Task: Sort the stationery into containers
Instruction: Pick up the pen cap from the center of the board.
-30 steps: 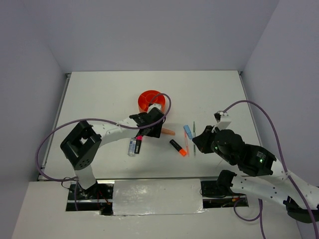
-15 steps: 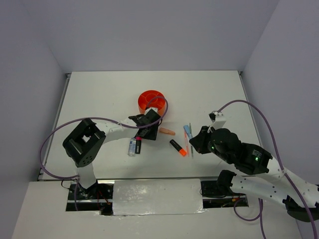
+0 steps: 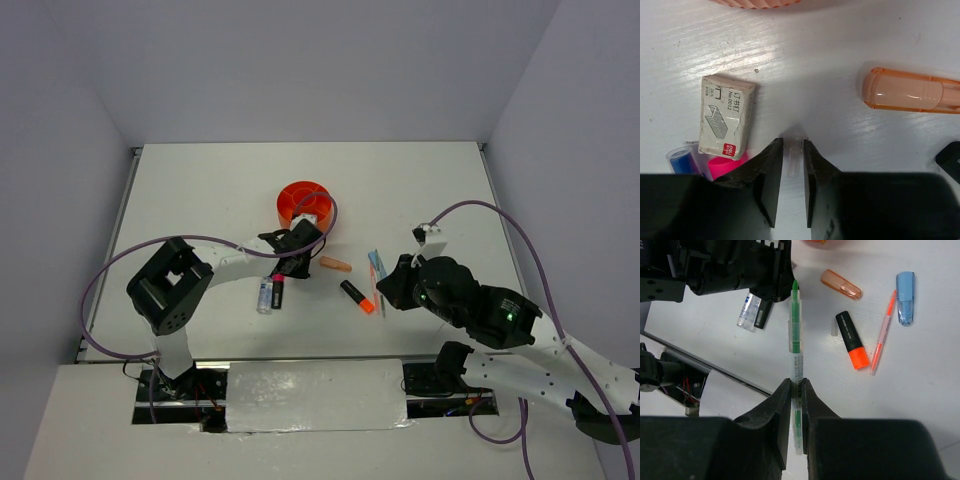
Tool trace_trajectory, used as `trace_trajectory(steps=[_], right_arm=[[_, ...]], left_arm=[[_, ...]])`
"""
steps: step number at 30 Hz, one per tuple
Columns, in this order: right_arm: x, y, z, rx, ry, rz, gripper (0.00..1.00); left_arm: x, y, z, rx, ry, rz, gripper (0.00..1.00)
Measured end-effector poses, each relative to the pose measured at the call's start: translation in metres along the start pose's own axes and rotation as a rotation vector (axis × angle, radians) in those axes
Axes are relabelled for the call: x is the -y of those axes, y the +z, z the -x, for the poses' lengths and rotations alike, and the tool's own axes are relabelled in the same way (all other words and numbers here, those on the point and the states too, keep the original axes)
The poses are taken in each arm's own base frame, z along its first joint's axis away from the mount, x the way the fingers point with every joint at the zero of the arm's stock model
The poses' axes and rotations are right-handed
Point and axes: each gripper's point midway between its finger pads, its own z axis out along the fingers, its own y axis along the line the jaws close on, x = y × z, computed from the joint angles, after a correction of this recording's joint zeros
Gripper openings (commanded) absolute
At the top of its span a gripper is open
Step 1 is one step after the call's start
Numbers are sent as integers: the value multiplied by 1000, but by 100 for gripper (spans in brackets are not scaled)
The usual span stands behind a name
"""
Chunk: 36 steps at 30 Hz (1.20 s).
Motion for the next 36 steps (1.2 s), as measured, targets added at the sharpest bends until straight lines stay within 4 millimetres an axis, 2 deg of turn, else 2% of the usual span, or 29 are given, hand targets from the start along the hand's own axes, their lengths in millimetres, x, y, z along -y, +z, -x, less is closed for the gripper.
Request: trace_trajectory(steps=[3,5,8,13,21,33,35,36], right_arm=[[0,0,0,-2,-1,2,0],[-1,0,-1,-4,-2,5,0],[-1,0,-1,-5,-4,6,0],[-1,-1,0,-1,-3,9,0],[-2,-4,1,6,2,21,0],[-2,-6,2,11,6,30,0],[-3,-7,2,11,6,32,0],[-3,-7,2,11,7,33,0]], left_arm=[[1,0,0,0,-11,-1,33],[2,1,0,1,-15,-4,42],[5,1,1,4,-16,-19,47],[7,1,1,3,-17,-26,47],[4,0,-1,6,-16,-21,40],[-2,-4,-9,-19,-12,27,47],[-1,-4,-10,-20,-10,28,46],[-1,-4,-10,-20,-9,27,41]])
